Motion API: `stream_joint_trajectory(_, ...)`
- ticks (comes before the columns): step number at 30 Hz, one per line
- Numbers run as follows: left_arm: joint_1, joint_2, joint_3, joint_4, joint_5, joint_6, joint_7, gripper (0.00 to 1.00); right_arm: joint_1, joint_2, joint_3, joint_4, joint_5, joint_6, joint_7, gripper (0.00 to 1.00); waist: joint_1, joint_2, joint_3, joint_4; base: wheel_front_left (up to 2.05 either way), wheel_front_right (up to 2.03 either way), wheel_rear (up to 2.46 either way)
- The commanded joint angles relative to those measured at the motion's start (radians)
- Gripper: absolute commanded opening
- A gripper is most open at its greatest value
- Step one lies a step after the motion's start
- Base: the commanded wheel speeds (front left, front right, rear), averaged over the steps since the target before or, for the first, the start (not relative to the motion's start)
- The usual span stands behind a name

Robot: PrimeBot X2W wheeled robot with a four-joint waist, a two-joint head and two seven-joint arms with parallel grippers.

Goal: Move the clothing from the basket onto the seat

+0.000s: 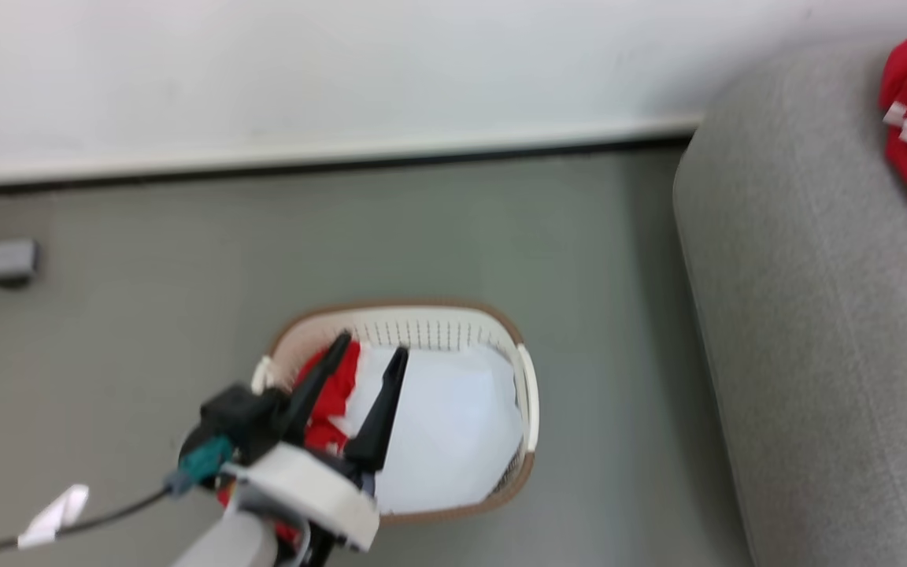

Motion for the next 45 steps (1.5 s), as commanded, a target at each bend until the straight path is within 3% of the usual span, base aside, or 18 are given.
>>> stream_joint_trajectory(1,0.047,-0.006,0.01,0.006,-0.001,0.006,-0.007,1.0,0.054,0.018,0.012,-0.018,-0.017,-0.003,-0.008,1.0,0.0004,0.0,-0.104,0.015,0.0,0.0,0.0)
stream_joint_trajectory(7,0.214,-0.025,0.122,-0.01,0.031,0.037,-0.006,1.0,0.242,0.127,0.079,-0.12,-0.011,-0.003,-0.022,1.0,0.0004,0.0,-0.231,0.062,0.0,0.0,0.0)
stream_joint_trajectory(13,0.374,-0.05,0.242,-0.017,0.09,0.018,-0.006,1.0,0.389,0.166,0.164,-0.178,0.033,-0.003,-0.025,1.0,0.0004,0.0,-0.311,0.1,0.0,0.0,0.0)
stream_joint_trajectory(20,0.466,-0.107,0.373,-0.022,0.175,-0.046,-0.006,1.0,0.514,0.171,0.221,-0.231,0.104,-0.003,-0.025,1.0,0.0004,0.0,-0.348,0.125,0.0,0.0,0.0)
stream_joint_trajectory(34,0.517,-0.222,0.521,0.025,0.311,-0.172,-0.007,1.0,0.559,0.171,0.305,-0.159,0.156,-0.003,-0.025,1.0,0.0004,0.0,-0.369,0.099,0.0,0.0,0.0)
stream_joint_trajectory(45,0.509,-0.26,0.57,0.056,0.364,-0.215,-0.007,1.0,0.545,0.171,0.31,-0.149,0.167,-0.003,-0.025,1.0,0.0004,0.0,-0.365,0.092,0.0,0.0,0.0)
